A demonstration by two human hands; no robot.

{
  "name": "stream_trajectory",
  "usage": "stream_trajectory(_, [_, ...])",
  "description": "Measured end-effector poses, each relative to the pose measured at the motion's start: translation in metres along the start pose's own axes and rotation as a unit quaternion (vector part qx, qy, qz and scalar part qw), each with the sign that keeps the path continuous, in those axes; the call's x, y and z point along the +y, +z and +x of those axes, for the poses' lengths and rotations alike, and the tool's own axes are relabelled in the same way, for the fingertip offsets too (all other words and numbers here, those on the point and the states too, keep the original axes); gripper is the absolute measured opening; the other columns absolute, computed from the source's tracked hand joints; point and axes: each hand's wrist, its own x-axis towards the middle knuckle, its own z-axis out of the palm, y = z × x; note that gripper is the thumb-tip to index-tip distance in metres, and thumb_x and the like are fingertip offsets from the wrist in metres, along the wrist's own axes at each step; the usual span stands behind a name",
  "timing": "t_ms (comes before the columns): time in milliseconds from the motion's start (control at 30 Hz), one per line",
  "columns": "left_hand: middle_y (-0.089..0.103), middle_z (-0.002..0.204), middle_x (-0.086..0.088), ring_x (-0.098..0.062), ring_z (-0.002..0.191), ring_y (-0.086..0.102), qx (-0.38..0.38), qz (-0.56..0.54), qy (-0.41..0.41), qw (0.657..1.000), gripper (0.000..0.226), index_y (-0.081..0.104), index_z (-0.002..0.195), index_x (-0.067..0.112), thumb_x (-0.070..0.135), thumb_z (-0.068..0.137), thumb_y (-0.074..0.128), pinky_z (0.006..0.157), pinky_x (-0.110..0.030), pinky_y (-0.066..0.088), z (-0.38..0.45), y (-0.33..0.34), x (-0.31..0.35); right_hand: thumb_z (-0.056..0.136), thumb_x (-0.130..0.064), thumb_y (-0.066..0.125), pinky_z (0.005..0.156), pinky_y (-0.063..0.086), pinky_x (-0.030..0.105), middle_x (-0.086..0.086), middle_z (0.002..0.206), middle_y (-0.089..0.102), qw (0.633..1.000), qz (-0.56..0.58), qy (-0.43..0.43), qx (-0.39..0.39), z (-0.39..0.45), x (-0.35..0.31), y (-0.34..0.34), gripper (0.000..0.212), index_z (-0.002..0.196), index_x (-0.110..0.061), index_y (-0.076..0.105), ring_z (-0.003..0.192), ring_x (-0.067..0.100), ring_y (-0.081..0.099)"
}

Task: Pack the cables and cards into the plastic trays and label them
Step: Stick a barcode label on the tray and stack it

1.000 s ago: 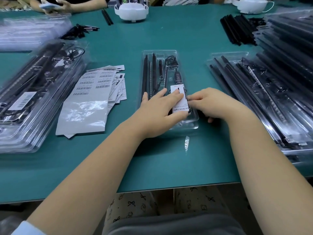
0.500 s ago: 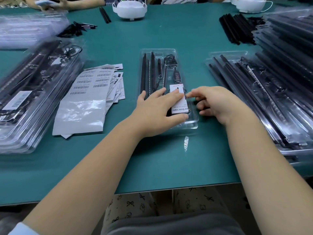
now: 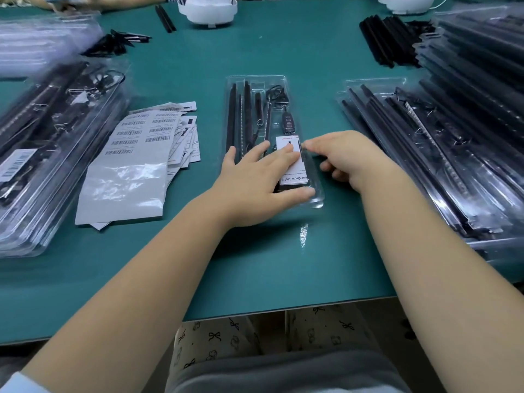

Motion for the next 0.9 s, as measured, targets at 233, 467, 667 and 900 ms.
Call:
stream_trajectory(233, [-0.006,0.158,0.02,-0.012,0.146,-0.01,-0.029,0.067,0.01,0.997,0.114,-0.001,0.151,0.035,0.095,0.054,0.011,0.114,-0.059,-0.006,0.0,0.001,-0.001,0.078,-0.009,0.074,0.039,0.04,0.015,-0.001,0.06,0.055,0.991,0.13,0.039,0.019,0.012,-0.008,0.011,0.016,0.071,-0.011,0.06,0.045,0.006,0.048])
stream_trajectory(467, [-0.005,0.158,0.022,-0.012,0.146,-0.011,-0.022,0.063,0.008,0.998,0.11,0.0,0.15,0.037,0.094,0.057,0.014,0.113,-0.059,-0.007,0.001,0.003,-0.001,0.081,-0.023,0.067,0.066,0.05,0.028,0.001,0.055,0.057,0.994,-0.014,-0.044,0.097,0.0,-0.001,0.017,0.016,0.074,-0.009,0.071,0.044,0.013,0.051])
stream_trajectory(667, [0.0,0.159,0.019,-0.016,0.146,-0.007,-0.018,0.058,0.009,0.998,0.099,0.001,0.148,0.046,0.091,0.061,0.019,0.112,-0.062,-0.006,0.002,0.003,0.0,0.077,-0.017,0.061,0.059,0.051,0.031,0.006,0.058,0.058,0.986,-0.049,-0.09,0.135,-0.001,0.006,0.019,0.018,0.089,-0.006,0.067,0.035,0.01,0.051])
stream_trajectory(900, [0.008,0.159,0.014,-0.02,0.146,-0.002,-0.011,0.067,0.011,0.998,0.095,0.008,0.146,0.049,0.088,0.062,0.028,0.11,-0.065,-0.004,0.004,0.002,0.005,0.079,-0.02,0.062,0.037,0.037,0.015,0.001,0.042,0.056,0.987,-0.137,-0.031,0.082,0.001,-0.009,0.008,0.015,0.077,-0.007,0.07,0.022,0.009,0.041])
